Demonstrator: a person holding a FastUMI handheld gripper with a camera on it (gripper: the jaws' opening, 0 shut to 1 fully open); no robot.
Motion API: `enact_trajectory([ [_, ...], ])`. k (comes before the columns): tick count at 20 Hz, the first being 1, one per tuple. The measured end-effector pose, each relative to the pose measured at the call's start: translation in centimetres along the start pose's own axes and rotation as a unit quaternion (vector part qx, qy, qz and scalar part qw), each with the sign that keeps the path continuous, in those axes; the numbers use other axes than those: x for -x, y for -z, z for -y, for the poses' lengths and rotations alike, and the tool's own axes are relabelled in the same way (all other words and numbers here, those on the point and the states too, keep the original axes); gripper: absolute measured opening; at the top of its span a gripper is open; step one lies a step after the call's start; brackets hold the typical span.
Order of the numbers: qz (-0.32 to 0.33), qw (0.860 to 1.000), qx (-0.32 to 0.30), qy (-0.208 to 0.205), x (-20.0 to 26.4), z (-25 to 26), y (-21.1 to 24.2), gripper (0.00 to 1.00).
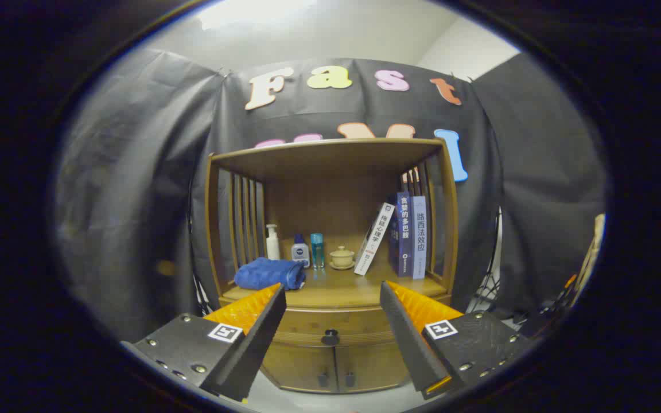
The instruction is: Pull open the drawer, take out the items inside it, and place them on the countertop above the cabinet.
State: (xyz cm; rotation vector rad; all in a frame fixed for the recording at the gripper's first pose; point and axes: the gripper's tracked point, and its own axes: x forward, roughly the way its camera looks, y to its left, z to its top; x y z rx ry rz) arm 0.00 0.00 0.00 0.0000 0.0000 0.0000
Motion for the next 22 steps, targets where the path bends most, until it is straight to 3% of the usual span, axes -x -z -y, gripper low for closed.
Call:
enact_trajectory([
  [5,0.024,0.999,0.032,0.002,-0.1,1.1,-1.7,1.00],
  [9,0.003,0.999,0.051,-0.011,-1.2,-0.2,0.5,1.00],
  [22,0.013,0.998,0.056,0.036,-6.1,1.8,2.0,1.00],
])
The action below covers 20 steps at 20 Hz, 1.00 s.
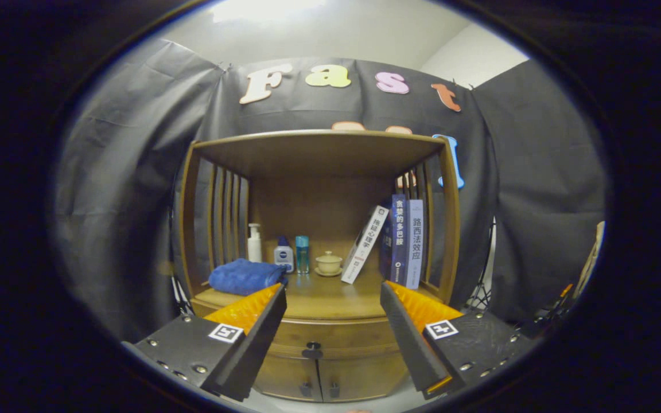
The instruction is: Pull open the drawer, take out the items inside it, and place them on the countertop above the cabinet.
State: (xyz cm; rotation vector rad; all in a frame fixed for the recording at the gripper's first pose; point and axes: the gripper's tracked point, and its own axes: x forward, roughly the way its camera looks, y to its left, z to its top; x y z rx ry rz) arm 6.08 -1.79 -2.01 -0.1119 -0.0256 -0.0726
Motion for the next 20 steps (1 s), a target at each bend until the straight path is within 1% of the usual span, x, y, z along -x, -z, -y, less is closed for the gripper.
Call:
enact_trajectory([
  [2,0.004,1.000,-0.003,0.009,-1.8,0.2,1.0,1.00],
  [5,-0.002,1.000,-0.014,0.010,-4.6,0.0,3.6,1.00],
  [9,-0.027,0.999,-0.028,0.010,-8.1,-0.7,7.6,1.00],
  [15,-0.082,0.996,-0.015,-0.013,-10.2,-4.0,14.1,1.00],
  [17,-0.095,0.995,-0.013,-0.004,-10.3,-3.8,15.9,1.00],
  [20,-0.116,0.993,-0.005,-0.009,-10.5,-4.3,18.2,1.00],
])
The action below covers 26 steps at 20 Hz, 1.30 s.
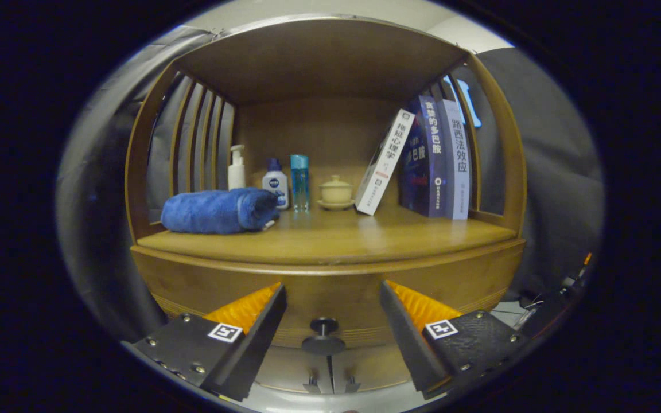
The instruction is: Pull open the drawer, take out the items inside it, and place them on the countertop above the cabinet.
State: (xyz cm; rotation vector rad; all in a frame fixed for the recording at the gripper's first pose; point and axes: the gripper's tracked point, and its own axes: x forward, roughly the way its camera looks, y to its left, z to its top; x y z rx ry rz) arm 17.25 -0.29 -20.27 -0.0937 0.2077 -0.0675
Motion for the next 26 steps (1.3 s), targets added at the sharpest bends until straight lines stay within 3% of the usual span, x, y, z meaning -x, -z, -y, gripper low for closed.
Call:
enact_trajectory([
  [2,0.002,1.000,0.017,0.001,-0.1,-0.1,0.5,1.00],
  [6,-0.023,1.000,-0.007,-0.004,-0.1,-0.1,2.5,0.98],
  [9,-0.020,1.000,-0.011,-0.002,0.0,-0.5,2.4,0.37],
  [12,-0.014,1.000,0.006,-0.001,0.2,-0.6,2.3,0.38],
  [19,-0.018,0.999,-0.038,0.003,0.7,-0.4,2.4,0.38],
  [23,-0.026,0.999,-0.010,0.023,0.5,-0.7,2.6,0.37],
  [24,-0.030,0.999,0.006,0.026,0.8,-0.6,2.7,0.29],
  [26,-0.034,0.999,0.018,0.022,1.1,-0.6,2.7,0.29],
])
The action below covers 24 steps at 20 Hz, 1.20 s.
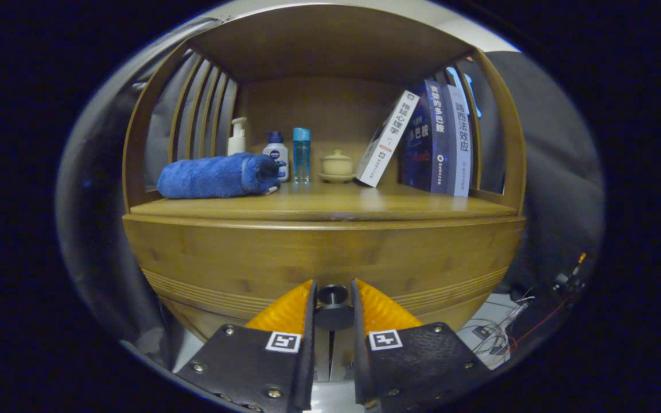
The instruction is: Pull open the drawer, take out the items inside it, and place them on the countertop above the cabinet.
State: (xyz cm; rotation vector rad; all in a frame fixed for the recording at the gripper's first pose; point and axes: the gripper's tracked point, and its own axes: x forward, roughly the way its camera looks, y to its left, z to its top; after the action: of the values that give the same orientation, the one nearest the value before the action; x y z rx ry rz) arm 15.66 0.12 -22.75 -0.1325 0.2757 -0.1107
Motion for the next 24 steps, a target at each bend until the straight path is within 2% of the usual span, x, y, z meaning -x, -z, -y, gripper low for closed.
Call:
enact_trajectory([
  [14,-0.006,1.000,-0.007,-0.009,8.2,1.0,1.9,0.29],
  [19,-0.019,0.999,-0.002,-0.028,11.0,0.7,3.0,0.29],
  [21,-0.025,0.999,0.012,-0.024,11.9,0.9,3.2,0.29],
  [22,-0.029,0.999,0.022,-0.009,12.4,1.5,3.7,0.29],
  [23,-0.041,0.999,0.008,-0.024,14.3,1.6,4.3,0.29],
  [24,-0.064,0.997,-0.003,-0.033,14.5,0.8,5.5,0.08],
])
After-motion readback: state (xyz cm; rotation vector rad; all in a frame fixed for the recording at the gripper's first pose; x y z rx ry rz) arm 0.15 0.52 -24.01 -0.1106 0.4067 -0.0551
